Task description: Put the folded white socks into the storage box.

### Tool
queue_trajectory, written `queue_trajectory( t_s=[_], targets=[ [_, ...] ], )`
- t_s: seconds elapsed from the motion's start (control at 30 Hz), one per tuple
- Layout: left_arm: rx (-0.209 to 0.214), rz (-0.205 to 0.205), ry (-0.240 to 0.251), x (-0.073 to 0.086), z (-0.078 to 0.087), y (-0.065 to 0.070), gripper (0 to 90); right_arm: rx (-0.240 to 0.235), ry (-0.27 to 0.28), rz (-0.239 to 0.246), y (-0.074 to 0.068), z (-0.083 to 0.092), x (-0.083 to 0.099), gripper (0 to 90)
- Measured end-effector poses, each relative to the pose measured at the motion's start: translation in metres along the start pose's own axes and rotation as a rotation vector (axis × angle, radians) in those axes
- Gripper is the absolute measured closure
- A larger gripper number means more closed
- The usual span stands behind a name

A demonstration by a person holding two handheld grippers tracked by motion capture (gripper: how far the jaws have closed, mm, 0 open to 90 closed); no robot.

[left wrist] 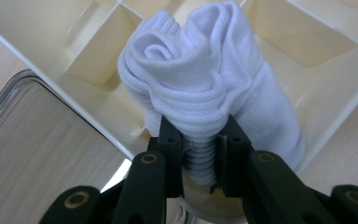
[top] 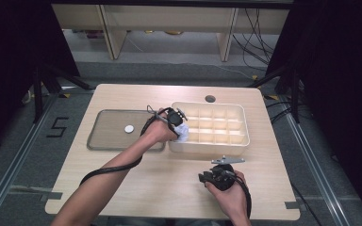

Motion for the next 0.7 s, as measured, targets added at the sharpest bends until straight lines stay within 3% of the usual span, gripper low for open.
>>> queue_trajectory(
  t_s=[0.47,0.63,0.67,0.7],
  targets=[
    [0.005,-0.007,-0.013,0.0012,-0.0004,0.0007,74.7,0.017,-0.018,-0.014,-0.0002,-0.0014,0.0028,71.8],
    [0.031,0.02,0.002,0.0009,0.0007,-0.0005,73.7,0.007,-0.014,-0.016,-0.001,-0.0007,0.0023,71.5],
    [0.038,0.041,0.021,0.0004,0.0015,-0.0011,73.3,0.01,0.015,-0.001,0.0006,-0.0015,-0.0001,71.2],
    [0.038,0.041,0.021,0.0004,0.0015,-0.0011,72.8,-0.013,0.016,0.0,-0.0002,-0.0017,-0.0005,70.9]
  ],
)
Point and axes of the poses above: each handheld gripper's, and its own axes: z roughly backward along the jaws, x roughly out of its underside, y roughly to its right, the point moved 8 cm from there along -z, roughly forward along the jaws, and after that the axes turned 3 degrees about -z, right-handed, at the moved point
